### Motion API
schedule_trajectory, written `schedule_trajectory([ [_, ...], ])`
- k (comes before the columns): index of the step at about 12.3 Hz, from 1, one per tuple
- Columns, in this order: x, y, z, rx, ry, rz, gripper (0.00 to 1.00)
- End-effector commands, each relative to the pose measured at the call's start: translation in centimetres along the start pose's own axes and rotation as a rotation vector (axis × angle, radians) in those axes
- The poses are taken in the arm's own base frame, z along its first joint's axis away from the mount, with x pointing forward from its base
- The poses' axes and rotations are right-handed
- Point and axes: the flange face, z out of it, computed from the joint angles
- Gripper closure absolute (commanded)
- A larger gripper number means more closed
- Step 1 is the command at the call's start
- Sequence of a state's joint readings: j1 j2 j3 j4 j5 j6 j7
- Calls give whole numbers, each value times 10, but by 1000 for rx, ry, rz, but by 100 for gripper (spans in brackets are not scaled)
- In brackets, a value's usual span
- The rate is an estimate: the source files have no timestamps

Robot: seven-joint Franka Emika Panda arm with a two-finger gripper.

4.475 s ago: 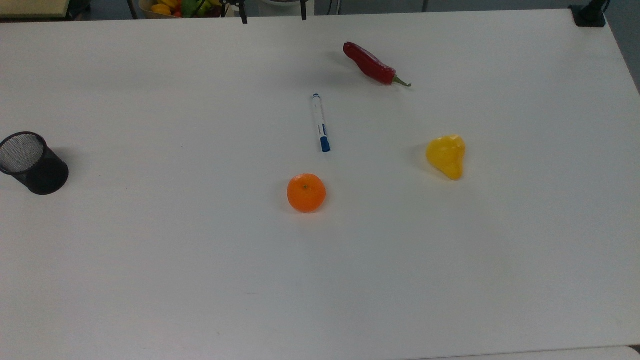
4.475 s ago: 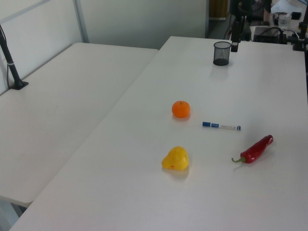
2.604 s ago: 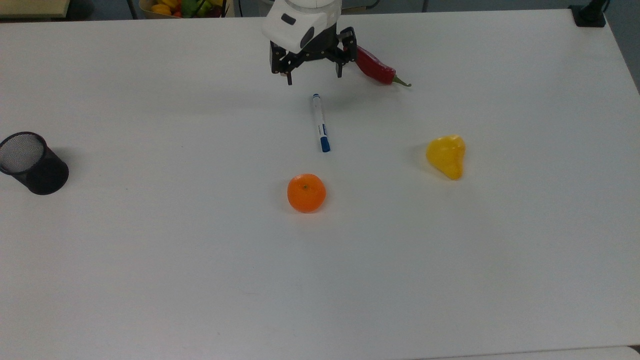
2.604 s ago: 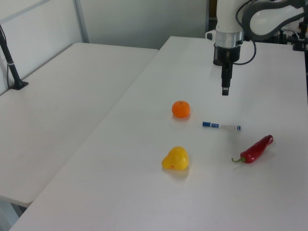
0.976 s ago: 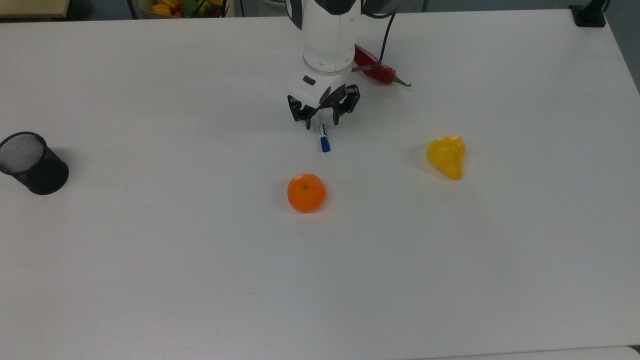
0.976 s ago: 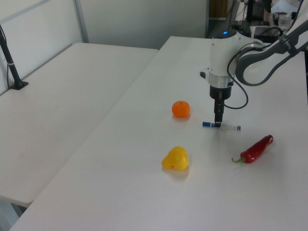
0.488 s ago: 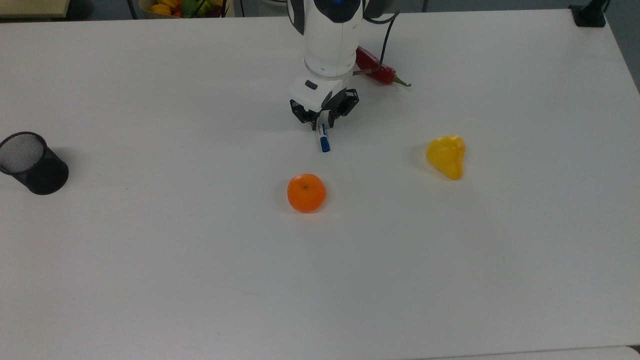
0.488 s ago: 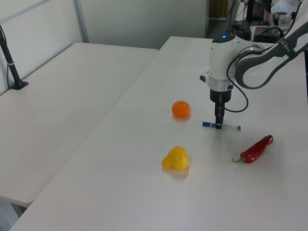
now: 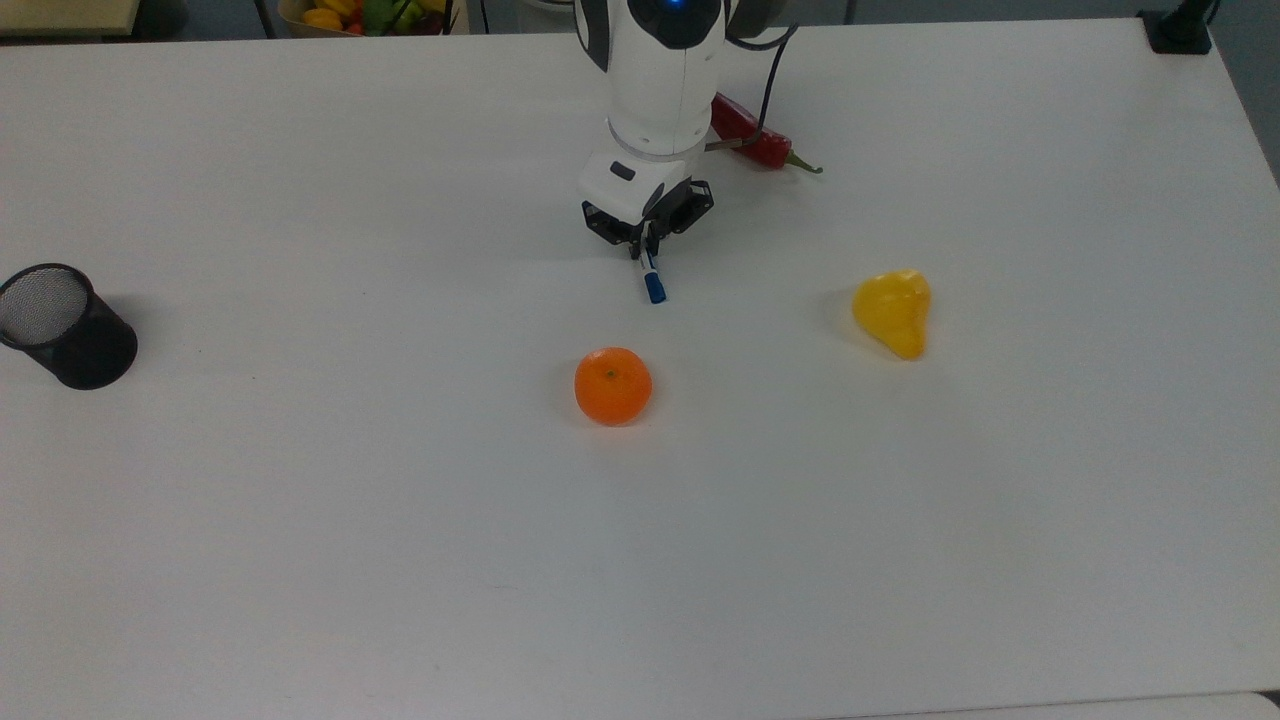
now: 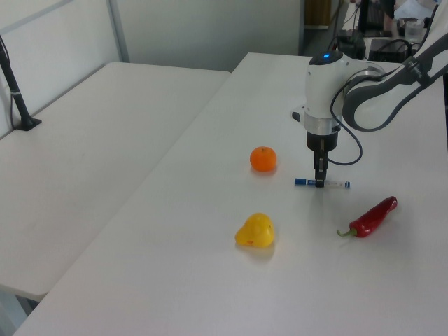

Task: Place marker
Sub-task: 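Close the gripper on the white marker's body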

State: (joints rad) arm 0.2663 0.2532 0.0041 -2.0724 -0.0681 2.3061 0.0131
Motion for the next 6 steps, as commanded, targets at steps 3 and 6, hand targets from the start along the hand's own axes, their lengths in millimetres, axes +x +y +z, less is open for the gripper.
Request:
schedule_trajectory([
  [3, 0, 5, -28, -10, 64, 24, 100],
  [6, 7, 29, -80, -7, 106, 84, 100],
])
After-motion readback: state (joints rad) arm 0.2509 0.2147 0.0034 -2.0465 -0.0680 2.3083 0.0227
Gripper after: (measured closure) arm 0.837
